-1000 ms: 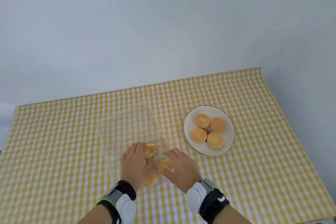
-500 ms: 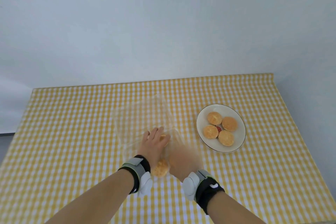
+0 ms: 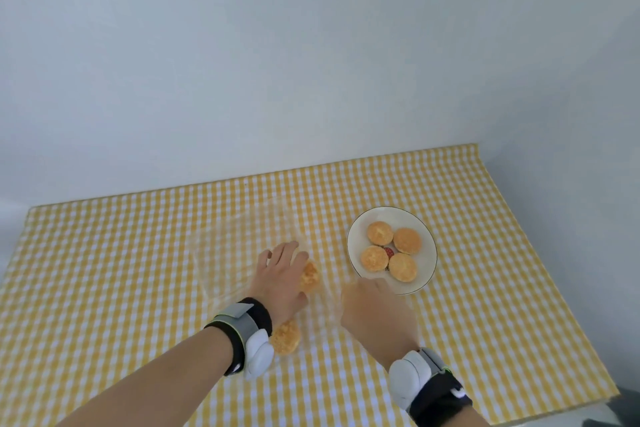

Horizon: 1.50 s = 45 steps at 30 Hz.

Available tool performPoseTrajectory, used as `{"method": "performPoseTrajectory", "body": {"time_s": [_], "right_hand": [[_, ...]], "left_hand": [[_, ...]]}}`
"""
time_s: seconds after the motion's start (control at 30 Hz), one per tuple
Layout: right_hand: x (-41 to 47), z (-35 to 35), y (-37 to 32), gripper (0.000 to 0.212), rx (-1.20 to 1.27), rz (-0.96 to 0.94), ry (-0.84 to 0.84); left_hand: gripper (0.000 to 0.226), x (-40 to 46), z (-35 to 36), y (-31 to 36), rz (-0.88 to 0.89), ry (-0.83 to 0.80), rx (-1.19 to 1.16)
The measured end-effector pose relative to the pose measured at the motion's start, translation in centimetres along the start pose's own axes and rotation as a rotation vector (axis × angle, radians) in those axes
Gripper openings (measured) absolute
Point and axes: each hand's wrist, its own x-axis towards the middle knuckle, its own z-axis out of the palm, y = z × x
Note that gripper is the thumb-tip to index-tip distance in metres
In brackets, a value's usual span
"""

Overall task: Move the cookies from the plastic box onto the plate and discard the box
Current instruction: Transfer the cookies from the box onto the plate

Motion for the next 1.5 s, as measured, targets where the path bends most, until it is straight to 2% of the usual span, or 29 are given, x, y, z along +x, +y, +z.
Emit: {"method": "performPoseTrajectory", "body": {"time_s": [0.17, 0.27, 0.37, 0.53, 0.67, 0.83, 0.97, 1.1, 1.2, 1.33, 1.5], "right_hand": [[2.0, -2.6, 4.3, 0.062, 0.052, 0.161, 0.036], [3.9, -4.0, 6.7, 0.059, 0.079, 0.261, 0.041], [5.8, -4.9, 9.3, 0.059, 0.114, 0.349, 0.017], [7.7, -4.9, 11.4, 0.054, 0.14, 0.386, -0.024], [8.6, -4.4, 11.6, 0.053, 0.168, 0.398, -0.043], [7.9, -3.9, 11.5, 0.065, 0.277, 0.38, 0.023], [6.8, -3.1, 9.5, 0.061, 0.299, 0.319, 0.098], [5.3, -1.6, 5.0, 0.065, 0.267, 0.142, 0.039], [3.9, 0.3, 1.3, 0.062, 0.22, -0.046, -0.046], [2.2, 3.4, -2.3, 0.06, 0.135, -0.191, -0.192], [0.4, 7.1, -6.5, 0.07, -0.069, -0.227, -0.402]], "left_hand": [[0.067, 3.7, -1.1, 4.0, -0.092, 0.019, -0.191], [0.064, 6.2, -1.1, 6.4, -0.16, 0.024, -0.329], [0.065, 8.7, -0.4, 8.6, -0.216, -0.019, -0.39], [0.07, 11.1, 1.0, 10.4, -0.327, -0.109, -0.411], [0.073, 11.5, 1.3, 10.3, -0.318, -0.085, -0.427], [0.077, 9.7, 0.4, 8.9, -0.324, -0.031, -0.519], [0.072, 6.4, -0.3, 6.5, -0.311, 0.039, -0.542], [0.069, 1.7, -0.6, 2.4, -0.394, 0.05, -0.569], [0.065, -1.8, -0.5, -1.0, -0.459, 0.066, -0.585], [0.058, -5.4, 0.0, -3.4, -0.484, 0.055, -0.568], [0.053, -8.9, 1.9, -5.3, -0.453, 0.027, -0.514]]}}
